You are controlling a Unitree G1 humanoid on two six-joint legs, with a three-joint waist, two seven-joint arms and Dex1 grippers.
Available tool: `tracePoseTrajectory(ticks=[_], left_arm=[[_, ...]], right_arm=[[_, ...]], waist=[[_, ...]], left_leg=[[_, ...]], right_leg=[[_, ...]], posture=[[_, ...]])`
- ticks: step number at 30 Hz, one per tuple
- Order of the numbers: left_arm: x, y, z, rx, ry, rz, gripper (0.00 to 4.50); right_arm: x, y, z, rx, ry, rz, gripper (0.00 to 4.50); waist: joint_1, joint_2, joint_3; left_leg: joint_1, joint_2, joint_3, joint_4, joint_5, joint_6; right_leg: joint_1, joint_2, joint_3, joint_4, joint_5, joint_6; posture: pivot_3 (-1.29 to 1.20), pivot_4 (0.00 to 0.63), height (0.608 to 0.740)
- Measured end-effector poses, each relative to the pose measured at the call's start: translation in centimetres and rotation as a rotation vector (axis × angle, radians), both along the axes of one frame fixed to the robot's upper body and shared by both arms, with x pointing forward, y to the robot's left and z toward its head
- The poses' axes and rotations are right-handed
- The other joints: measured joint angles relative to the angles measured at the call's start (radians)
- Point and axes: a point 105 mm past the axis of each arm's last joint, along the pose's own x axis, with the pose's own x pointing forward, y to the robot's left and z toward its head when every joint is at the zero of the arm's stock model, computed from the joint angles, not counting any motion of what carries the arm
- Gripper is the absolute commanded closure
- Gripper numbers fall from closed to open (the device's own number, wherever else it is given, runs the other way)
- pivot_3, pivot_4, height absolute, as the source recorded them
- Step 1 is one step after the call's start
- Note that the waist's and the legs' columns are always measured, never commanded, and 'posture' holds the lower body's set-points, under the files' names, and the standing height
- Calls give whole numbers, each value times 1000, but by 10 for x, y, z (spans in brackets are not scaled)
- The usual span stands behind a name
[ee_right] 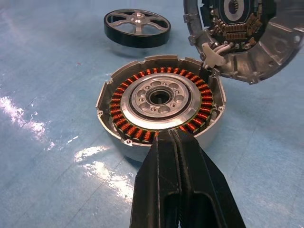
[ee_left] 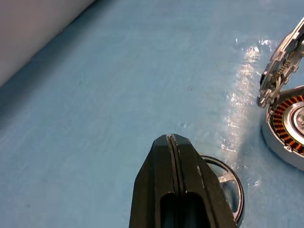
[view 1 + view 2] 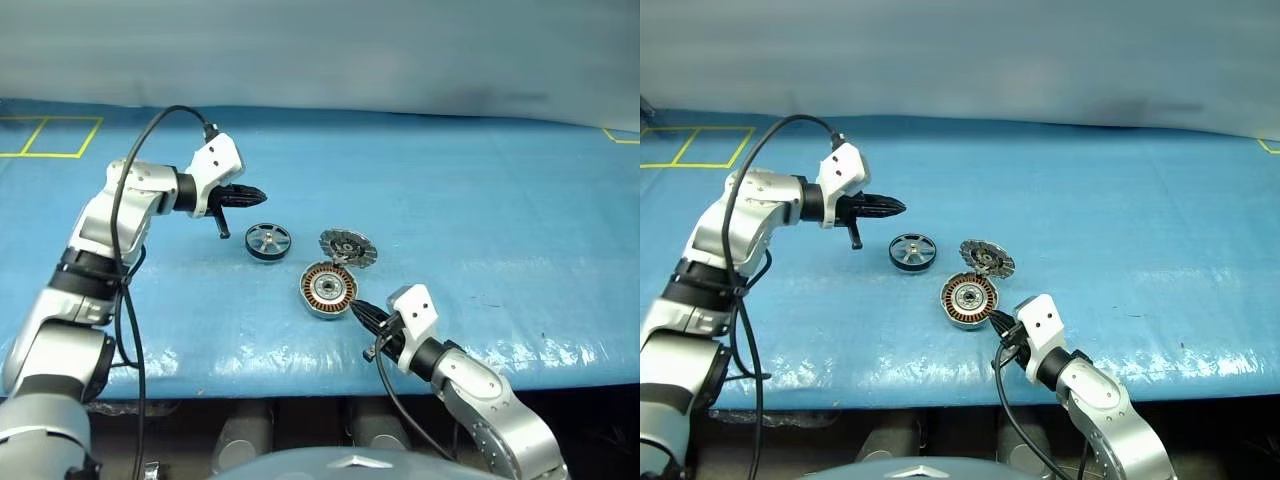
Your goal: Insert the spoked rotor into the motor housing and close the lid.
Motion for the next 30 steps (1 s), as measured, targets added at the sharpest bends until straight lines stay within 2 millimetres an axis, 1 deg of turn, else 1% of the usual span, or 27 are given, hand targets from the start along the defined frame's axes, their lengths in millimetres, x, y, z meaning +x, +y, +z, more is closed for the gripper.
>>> tracePoseTrajectory(ticks=[4, 8, 9, 11, 15, 22, 30], left_arm=[[4, 2, -10, 76, 85, -79, 4500], [5, 2, -18, 116, 122, -149, 4500], [5, 3, -20, 124, 131, -163, 4329], [5, 4, -24, 145, 147, -181, 3901], [5, 3, -34, 178, 172, -206, 2597], [11, -4, -30, 233, 156, -244, 341], [12, -9, -31, 280, 231, -253, 341]], right_arm=[[-5, -3, -4, 48, -23, -28, 4453], [-10, -8, -6, 72, -54, -55, 4453], [-11, -11, -8, 68, -62, -66, 4483], [-14, -15, -12, 65, -60, -84, 4500], [-18, -17, -19, 60, -46, -101, 4500], [-22, -19, -25, 50, -29, -107, 4500], [-27, -21, -28, 48, -19, -124, 4500]], waist=[[-1, 0, 0], [-2, 0, 0], [-2, 0, 0], [-1, 0, 0], [0, 0, 0], [0, 0, 0], [-2, 0, 0]], left_leg=[[0, 0, 1, 0, 0, 0], [0, 0, 0, 0, 0, 0], [0, 0, 0, 0, 0, 0], [0, 0, 0, 1, 0, 0], [0, 0, 0, 2, 0, 0], [0, 0, 0, 4, 0, 1], [0, 0, 0, 7, 0, 1]], right_leg=[[0, 0, 0, 0, 0, 0], [0, 0, 0, 0, 0, 0], [0, 0, 0, 0, 0, 0], [0, 0, 0, 0, 0, 0], [1, 0, 0, 1, 0, 1], [1, 0, 1, 2, 1, 2], [1, 0, 1, 4, 1, 2]], posture=[[0, 150, 740], [0, 150, 740], [0, 150, 740], [0, 150, 740], [0, 150, 740], [0, 150, 740], [0, 150, 740]])
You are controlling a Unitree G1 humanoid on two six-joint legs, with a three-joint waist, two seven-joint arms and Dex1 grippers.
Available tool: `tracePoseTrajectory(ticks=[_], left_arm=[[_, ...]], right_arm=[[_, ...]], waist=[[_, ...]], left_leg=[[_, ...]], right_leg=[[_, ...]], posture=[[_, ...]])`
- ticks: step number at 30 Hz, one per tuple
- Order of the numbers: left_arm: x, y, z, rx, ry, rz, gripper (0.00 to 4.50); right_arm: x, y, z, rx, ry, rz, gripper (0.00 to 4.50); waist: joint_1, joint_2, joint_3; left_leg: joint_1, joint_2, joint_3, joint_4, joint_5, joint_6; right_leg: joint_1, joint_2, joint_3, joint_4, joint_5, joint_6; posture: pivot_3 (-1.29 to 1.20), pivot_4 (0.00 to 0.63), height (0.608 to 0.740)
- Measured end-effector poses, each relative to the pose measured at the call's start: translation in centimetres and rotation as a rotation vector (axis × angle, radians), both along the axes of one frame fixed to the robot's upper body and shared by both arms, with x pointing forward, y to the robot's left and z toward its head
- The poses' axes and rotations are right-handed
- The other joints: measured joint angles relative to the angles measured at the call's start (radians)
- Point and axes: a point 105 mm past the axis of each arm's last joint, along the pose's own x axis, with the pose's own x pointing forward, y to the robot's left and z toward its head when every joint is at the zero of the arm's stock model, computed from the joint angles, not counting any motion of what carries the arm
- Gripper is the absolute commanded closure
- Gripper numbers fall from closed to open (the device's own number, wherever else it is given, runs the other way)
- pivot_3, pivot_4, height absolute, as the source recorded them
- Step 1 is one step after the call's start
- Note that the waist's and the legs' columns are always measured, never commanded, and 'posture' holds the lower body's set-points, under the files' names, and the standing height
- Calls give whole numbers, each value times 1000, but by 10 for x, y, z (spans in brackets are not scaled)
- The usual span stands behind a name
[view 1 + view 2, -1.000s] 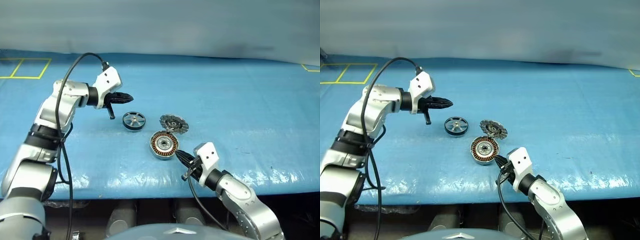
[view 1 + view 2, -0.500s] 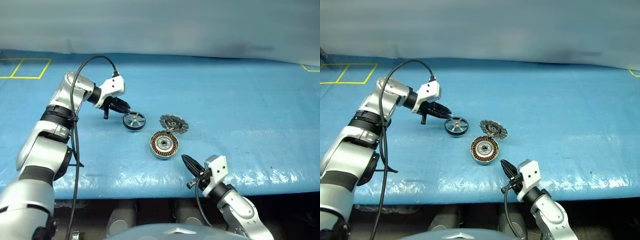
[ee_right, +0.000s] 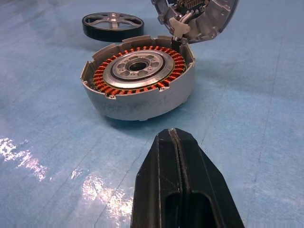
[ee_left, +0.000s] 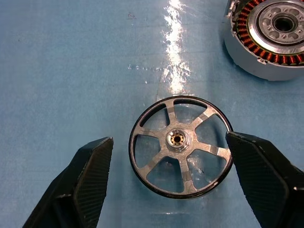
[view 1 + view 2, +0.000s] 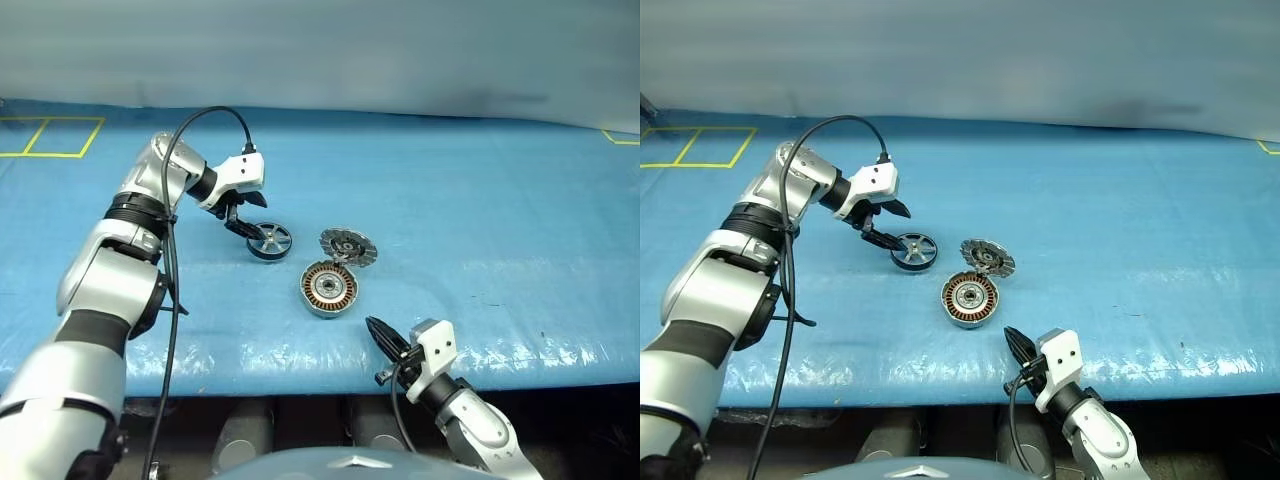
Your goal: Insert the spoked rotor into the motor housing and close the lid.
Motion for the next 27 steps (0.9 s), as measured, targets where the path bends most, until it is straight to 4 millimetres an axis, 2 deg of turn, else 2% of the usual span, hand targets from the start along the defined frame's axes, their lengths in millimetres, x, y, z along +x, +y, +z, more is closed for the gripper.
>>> tracePoseTrajectory(ticks=[6, 19, 27], left_arm=[[-4, 2, -10, 44, 88, 19, 341], [2, -5, -15, 44, 62, 55, 341], [-1, -3, -31, 62, 76, 75, 341]], right_arm=[[-5, -2, 0, -16, -20, -15, 4500], [-4, -4, -3, -31, -22, -32, 4500], [-2, -4, -5, -36, -20, -33, 4500]], waist=[[-1, 0, 0], [0, -1, 0], [1, -1, 1]], left_leg=[[0, 0, 0, 3, 0, 0], [1, 0, 0, 8, 0, 0], [1, 0, 0, 8, 0, 0]], right_leg=[[0, 0, 0, 3, 0, 0], [-1, 0, 0, 11, -2, -3], [-1, 0, 0, 11, -1, -2]], posture=[[0, 150, 740], [0, 150, 740], [0, 150, 740]])
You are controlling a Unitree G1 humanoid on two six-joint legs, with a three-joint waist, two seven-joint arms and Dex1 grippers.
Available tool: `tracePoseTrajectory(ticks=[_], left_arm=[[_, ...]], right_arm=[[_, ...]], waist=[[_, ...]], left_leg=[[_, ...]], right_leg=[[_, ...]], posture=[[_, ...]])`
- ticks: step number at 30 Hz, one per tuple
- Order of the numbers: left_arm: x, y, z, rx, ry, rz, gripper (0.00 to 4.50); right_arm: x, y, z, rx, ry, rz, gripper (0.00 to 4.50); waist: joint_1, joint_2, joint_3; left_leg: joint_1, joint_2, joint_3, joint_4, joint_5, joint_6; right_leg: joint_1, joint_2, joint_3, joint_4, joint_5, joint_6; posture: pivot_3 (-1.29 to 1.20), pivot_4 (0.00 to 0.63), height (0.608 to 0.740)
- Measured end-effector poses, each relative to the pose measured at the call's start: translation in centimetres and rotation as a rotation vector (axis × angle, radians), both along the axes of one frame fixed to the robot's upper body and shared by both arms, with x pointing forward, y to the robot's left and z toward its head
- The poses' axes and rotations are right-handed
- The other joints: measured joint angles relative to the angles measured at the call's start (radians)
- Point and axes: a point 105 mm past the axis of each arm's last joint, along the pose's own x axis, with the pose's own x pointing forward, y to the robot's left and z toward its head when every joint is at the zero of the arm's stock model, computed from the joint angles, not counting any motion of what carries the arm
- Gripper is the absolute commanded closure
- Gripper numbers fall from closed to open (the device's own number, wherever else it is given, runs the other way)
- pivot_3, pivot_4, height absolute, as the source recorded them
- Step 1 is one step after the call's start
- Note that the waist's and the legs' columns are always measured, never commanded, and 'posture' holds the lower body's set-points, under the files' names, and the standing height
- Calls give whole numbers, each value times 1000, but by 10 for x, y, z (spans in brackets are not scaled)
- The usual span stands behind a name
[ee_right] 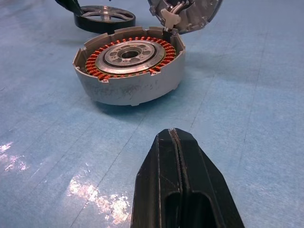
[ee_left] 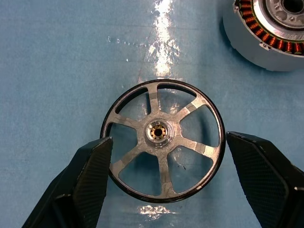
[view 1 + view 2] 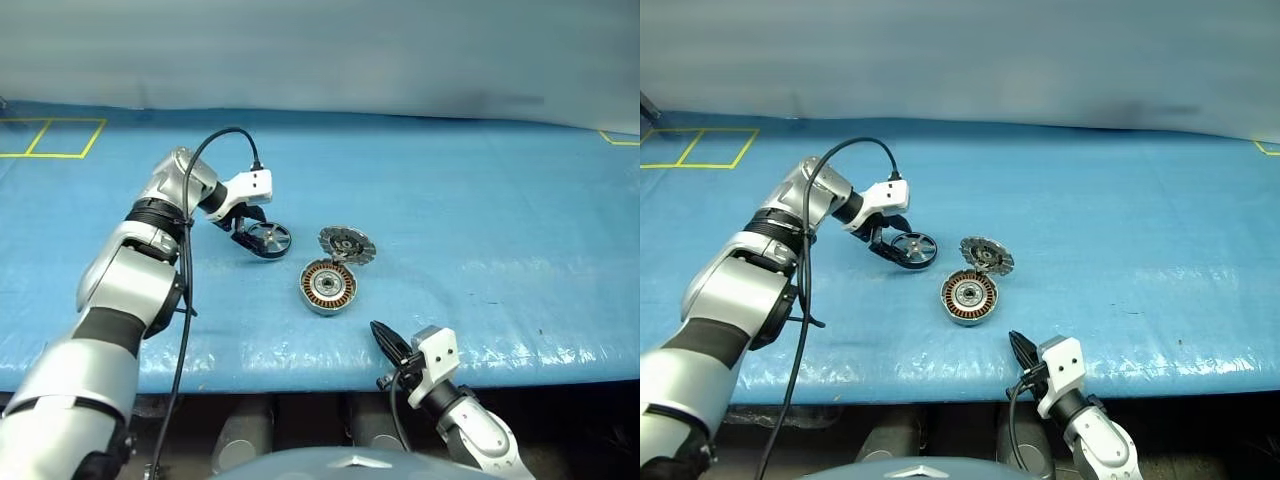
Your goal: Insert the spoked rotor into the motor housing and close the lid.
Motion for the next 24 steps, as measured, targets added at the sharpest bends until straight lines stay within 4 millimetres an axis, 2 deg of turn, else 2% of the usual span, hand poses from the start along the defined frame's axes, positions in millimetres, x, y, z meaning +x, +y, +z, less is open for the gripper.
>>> tracePoseTrajectory(ticks=[16, 19, 24], left_arm=[[4, 7, -10, 5, -34, 59, 341], [4, 8, -9, 0, -41, 68, 894], [6, 10, -7, -13, -49, 81, 2501]], right_arm=[[2, 0, 1, -1, -4, -1, 4500], [2, 0, 0, -3, -3, 0, 4500], [4, 0, 0, -9, -7, 3, 4500]], waist=[[0, 0, 0], [0, 0, 0], [0, 0, 0]], left_leg=[[1, 0, 0, 0, 0, 0], [1, 0, 0, 0, 0, 0], [1, 0, 0, 0, 0, 0]], right_leg=[[1, 0, 0, 1, 0, 0], [1, 0, 0, 1, 0, 0], [1, 0, 0, 1, 0, 0]], posture=[[0, 150, 740], [0, 150, 740], [0, 150, 740]])
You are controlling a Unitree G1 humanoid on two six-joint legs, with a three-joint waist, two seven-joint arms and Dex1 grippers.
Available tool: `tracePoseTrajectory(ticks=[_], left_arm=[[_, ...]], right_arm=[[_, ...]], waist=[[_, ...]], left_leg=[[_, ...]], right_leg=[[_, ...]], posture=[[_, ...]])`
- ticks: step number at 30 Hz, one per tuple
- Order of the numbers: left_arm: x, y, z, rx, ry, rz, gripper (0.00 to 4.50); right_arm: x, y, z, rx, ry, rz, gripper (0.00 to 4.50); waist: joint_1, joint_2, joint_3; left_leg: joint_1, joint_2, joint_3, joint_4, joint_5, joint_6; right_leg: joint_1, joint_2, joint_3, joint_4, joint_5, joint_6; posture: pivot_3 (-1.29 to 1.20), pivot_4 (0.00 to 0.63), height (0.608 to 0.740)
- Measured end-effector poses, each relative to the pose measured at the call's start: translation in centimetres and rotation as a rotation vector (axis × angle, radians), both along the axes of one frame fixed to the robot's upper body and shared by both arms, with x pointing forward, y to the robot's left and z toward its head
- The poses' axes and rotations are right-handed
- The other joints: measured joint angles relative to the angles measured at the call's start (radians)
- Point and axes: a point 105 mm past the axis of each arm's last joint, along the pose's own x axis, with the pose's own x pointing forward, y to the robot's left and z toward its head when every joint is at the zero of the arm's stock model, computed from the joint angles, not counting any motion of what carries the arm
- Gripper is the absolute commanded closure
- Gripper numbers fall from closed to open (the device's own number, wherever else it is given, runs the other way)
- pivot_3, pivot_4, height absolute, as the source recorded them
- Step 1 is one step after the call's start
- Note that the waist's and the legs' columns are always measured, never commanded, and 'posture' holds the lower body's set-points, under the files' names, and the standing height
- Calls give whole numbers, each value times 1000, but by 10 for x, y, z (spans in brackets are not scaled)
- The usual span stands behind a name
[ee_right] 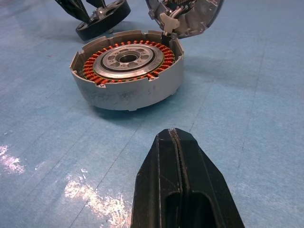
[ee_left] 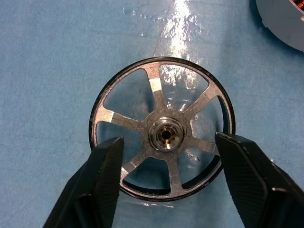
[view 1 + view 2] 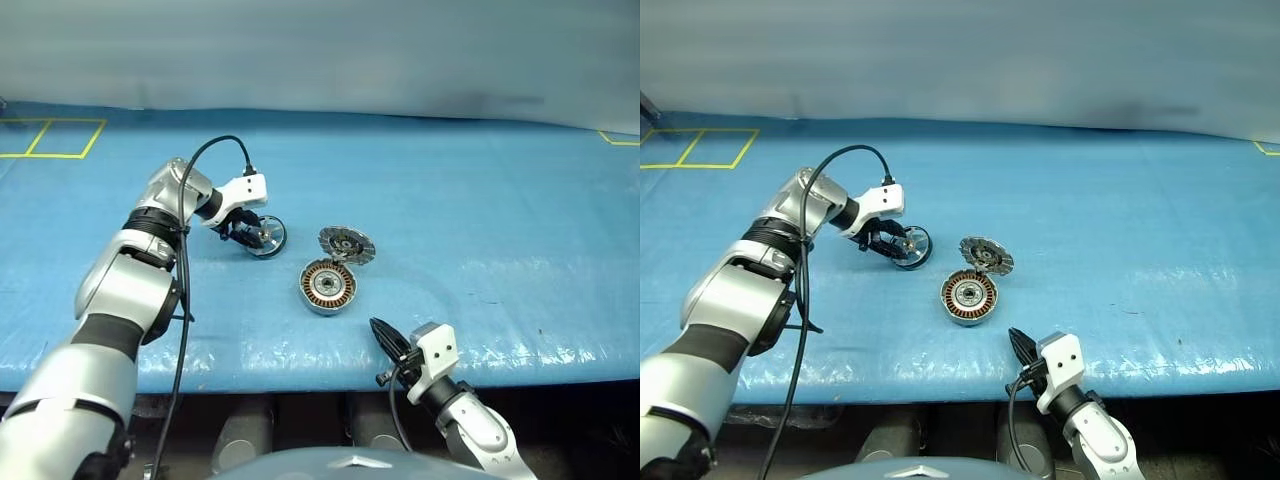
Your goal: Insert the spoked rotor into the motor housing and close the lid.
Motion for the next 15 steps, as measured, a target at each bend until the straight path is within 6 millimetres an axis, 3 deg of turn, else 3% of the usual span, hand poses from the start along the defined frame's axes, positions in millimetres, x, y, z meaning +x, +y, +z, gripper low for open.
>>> tracePoseTrajectory(ticks=[2, 15], left_arm=[[0, 0, 1, -4, -2, 3, 3162], [0, 3, 2, -4, 2, 2, 3189]], right_arm=[[0, 0, 0, -3, 1, 1, 4500], [1, 1, -2, -9, 15, 4, 4500]], waist=[[0, 0, 0], [-1, 0, 0]], left_leg=[[0, 0, 0, 0, 0, 0], [0, 0, 0, 0, 0, 0]], right_leg=[[0, 0, 0, 0, 0, 0], [0, 0, 0, 0, 0, 0]], posture=[[0, 150, 740], [0, 150, 740]])
